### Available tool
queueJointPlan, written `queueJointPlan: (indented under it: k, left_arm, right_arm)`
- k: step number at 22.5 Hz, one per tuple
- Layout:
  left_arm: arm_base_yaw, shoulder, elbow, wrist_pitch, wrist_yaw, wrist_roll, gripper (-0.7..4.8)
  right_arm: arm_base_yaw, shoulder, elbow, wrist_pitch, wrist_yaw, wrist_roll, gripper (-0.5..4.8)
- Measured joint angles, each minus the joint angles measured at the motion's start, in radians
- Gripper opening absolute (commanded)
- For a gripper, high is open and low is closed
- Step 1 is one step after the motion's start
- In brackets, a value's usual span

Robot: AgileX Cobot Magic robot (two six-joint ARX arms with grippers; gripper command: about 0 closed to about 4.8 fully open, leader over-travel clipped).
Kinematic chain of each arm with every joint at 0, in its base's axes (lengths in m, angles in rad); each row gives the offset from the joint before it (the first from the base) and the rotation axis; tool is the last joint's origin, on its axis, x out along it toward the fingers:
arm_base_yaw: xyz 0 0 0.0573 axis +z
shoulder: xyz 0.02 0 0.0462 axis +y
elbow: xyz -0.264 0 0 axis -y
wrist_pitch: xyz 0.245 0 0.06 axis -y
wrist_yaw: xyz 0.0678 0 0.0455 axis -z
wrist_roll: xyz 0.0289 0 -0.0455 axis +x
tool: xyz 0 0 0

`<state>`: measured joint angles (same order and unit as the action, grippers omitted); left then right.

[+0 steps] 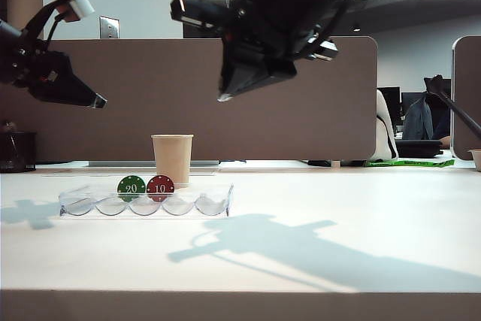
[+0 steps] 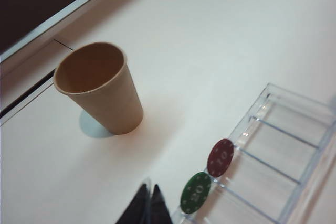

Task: Pick up the chip with the greater value and put it into the paper cup.

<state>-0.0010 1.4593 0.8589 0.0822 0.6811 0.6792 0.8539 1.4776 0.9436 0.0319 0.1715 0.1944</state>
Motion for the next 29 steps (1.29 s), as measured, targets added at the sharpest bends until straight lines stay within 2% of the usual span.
queueJointPlan:
  k: [3,5,8,10,14,15,17,22,29]
  left_arm:
    - [0.0,0.051,0.098,-0.117,0.0,0.131,-0.06]
    - [0.0,0.088,0.152,-0.166,0.0,0.171,-0.06]
    - [0.0,0.144,0.245,-0.225,0.008,0.187,-0.06]
    - [0.0,0.186,0.311,-0.309,0.034,0.235,-0.06]
    - [0.0,0.268,0.441,-0.542,0.052,0.336,-0.06]
    - [0.0,0.294,0.483,-0.649,0.06,0.375,-0.06]
    - [0.0,0.303,0.514,-0.766,0.069,0.433,-0.06]
    - [0.0,0.332,0.532,-0.792,0.071,0.458,-0.06]
    - [-0.006,0.4,0.531,-0.739,0.071,0.459,-0.06]
  right_arm:
    - [0.001,0.0,0.004,-0.003,-0.035,0.0,-0.06]
    - [0.002,0.0,0.004,-0.008,-0.041,0.0,-0.06]
    - [0.002,0.0,0.004,-0.022,-0.042,0.0,-0.06]
    - [0.002,0.0,0.004,-0.034,-0.042,0.0,-0.06]
    - [0.002,0.0,0.004,-0.052,-0.042,0.0,-0.06]
    - [0.002,0.0,0.004,-0.053,-0.042,0.0,-0.06]
    - [0.002,0.0,0.004,-0.06,-0.042,0.0,-0.06]
    - [0.002,0.0,0.004,-0.06,-0.042,0.0,-0.06]
    - [0.002,0.0,0.004,-0.06,-0.042,0.0,-0.06]
